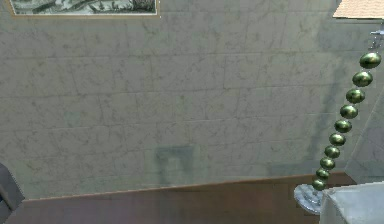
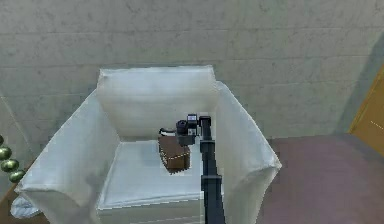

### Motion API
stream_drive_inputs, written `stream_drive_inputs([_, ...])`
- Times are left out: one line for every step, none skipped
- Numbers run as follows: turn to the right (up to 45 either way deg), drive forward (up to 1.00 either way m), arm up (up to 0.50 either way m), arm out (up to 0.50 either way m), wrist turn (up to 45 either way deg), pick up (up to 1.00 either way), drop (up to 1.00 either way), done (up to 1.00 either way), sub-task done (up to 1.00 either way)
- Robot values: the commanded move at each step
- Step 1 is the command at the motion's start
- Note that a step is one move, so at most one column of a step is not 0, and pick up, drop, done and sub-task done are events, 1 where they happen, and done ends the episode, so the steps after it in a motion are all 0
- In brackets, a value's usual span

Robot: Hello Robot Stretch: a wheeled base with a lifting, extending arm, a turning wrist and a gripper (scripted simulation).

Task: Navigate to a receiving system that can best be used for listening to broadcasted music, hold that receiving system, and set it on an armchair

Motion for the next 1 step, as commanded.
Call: stream_drive_inputs([0.0, 0.00, 0.10, 0.00, 0.0, 0.00, 0.00, 0.00, 0.00])
